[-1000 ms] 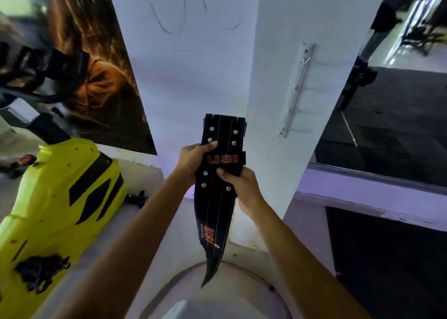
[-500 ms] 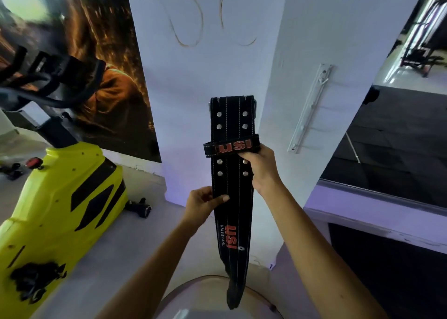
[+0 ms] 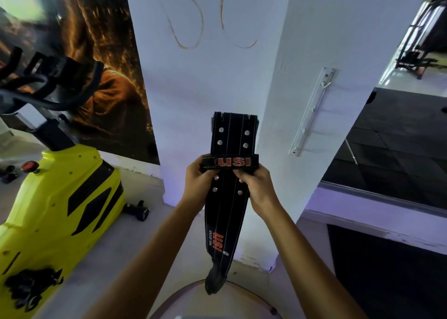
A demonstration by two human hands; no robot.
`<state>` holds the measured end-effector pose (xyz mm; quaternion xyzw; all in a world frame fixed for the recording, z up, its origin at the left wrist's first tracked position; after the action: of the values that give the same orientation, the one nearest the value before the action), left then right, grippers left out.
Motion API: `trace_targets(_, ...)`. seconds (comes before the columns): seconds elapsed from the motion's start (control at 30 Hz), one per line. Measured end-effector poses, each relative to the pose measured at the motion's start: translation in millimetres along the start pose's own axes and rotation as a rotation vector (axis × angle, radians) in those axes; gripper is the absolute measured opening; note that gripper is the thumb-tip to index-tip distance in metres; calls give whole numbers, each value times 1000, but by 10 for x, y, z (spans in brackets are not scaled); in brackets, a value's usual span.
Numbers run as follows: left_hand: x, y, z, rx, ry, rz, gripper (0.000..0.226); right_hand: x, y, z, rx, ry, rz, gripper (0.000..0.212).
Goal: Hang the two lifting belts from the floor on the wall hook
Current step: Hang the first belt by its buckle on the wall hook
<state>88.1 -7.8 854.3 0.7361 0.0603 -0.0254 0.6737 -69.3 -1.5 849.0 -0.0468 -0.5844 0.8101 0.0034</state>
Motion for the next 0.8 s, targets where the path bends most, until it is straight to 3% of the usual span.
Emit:
trace_targets(0.1, 28, -53, -45, 14, -11, -87, 27, -5, 108, -130, 15, -67, -38, 30)
trace_targets(0.27, 82, -54, -62, 30, -79, -56, 32, -98, 543, -617, -126, -175, -106, 33)
trace_targets(0.4, 105, -125, -167, 33, -234, 21, 36, -67, 312, -492, -124, -143, 80, 45)
trace_targets(0.5, 182, -189, -236, 8, -292, 72, 42, -41, 51, -374, -88, -292, 125, 57)
trace_targets(0.57, 255, -216, -245, -59, -295, 215, 44, -19, -86, -368, -110, -332, 339, 63)
trace_targets(0.63, 256, -276, -283, -133, -337, 372, 48, 38, -184, -325, -130, -230, 451, 47)
trace_targets(0.7, 192, -358, -354, -173, -419, 449, 61, 57, -193, -255, -142, -77, 280, 24)
trace_targets(0.8, 124, -440, -468, -105, -643, 407, 83, 18, -119, -284, -119, 92, 174, 16)
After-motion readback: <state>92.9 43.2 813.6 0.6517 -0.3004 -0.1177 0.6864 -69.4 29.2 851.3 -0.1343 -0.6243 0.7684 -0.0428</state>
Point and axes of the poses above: each hand's wrist, its own z-axis towards the middle knuckle, its own x-axis out of the back of the hand, y = z × x, the point moved 6 cm from there along z, towards the middle knuckle, and after that the axes turned 14 degrees about x, right-handed, at the moved point
